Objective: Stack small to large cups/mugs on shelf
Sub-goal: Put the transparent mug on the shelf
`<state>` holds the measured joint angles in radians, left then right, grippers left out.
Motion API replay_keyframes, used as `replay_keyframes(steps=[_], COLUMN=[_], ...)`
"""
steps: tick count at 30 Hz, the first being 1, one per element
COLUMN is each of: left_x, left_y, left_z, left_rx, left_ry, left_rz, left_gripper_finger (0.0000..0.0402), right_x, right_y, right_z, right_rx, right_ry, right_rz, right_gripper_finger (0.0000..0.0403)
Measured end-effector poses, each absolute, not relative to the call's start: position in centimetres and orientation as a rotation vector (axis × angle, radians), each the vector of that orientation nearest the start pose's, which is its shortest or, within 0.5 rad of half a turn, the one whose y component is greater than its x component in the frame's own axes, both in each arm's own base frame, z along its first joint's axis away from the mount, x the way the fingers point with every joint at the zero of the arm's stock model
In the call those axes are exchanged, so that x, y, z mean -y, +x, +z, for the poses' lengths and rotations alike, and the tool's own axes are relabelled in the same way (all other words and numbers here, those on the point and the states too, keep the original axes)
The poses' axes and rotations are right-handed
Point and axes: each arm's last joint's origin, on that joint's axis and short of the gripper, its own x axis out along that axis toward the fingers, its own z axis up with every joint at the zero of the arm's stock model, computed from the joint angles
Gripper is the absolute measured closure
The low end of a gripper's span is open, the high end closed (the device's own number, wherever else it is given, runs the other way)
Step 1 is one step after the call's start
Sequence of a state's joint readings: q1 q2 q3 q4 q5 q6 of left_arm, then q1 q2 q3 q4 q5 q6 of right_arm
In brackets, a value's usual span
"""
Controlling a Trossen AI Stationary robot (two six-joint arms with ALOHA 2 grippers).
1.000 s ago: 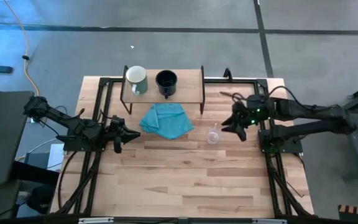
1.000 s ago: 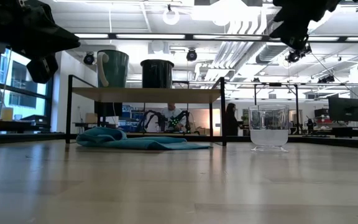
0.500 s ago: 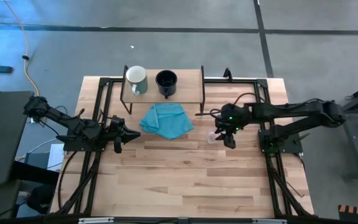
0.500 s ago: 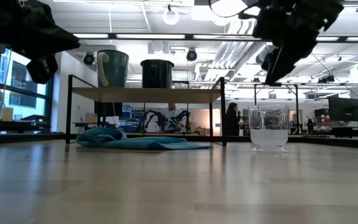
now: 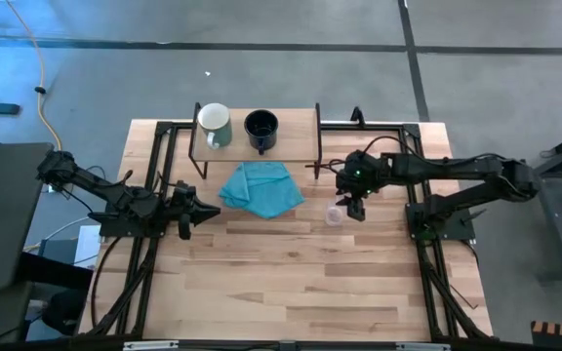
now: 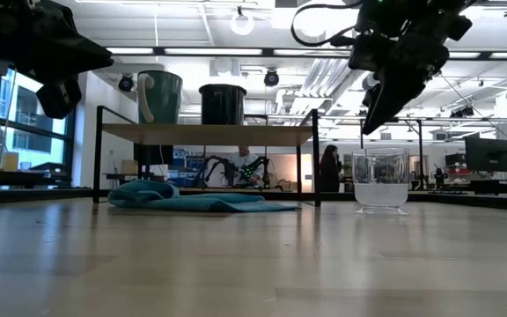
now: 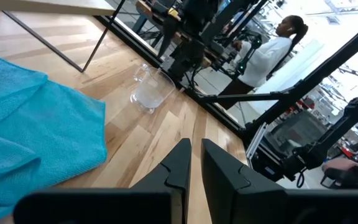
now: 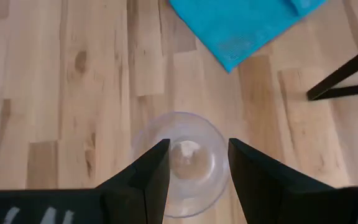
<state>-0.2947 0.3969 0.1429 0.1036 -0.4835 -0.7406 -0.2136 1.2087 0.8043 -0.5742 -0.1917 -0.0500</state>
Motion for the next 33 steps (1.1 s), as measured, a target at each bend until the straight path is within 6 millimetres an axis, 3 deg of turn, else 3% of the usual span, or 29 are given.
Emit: replay_keyframes(steps=[13,21,33], left_x=[2.2,2.2,2.2], left_y=[12.0,12.0,12.0], left_z=[18.8,18.8,18.8], left_rx=[-0.064,-0.063,-0.062], left_ry=[-0.679,-0.687,-0.703], left_rz=[0.231,0.231,0.231], left_gripper_finger=[0.0376,0.0376,0.0376], right_x=[4.7,4.9,5.3], right_y=[22.8,24.1,24.2], right_z=[22.3,20.3,20.1], right_rx=[-0.984,-1.044,-1.055], right_ry=[-0.07,-0.074,-0.091], right_rz=[0.093,0.125,0.082], right_gripper_finger=[0.025,0.025,0.025])
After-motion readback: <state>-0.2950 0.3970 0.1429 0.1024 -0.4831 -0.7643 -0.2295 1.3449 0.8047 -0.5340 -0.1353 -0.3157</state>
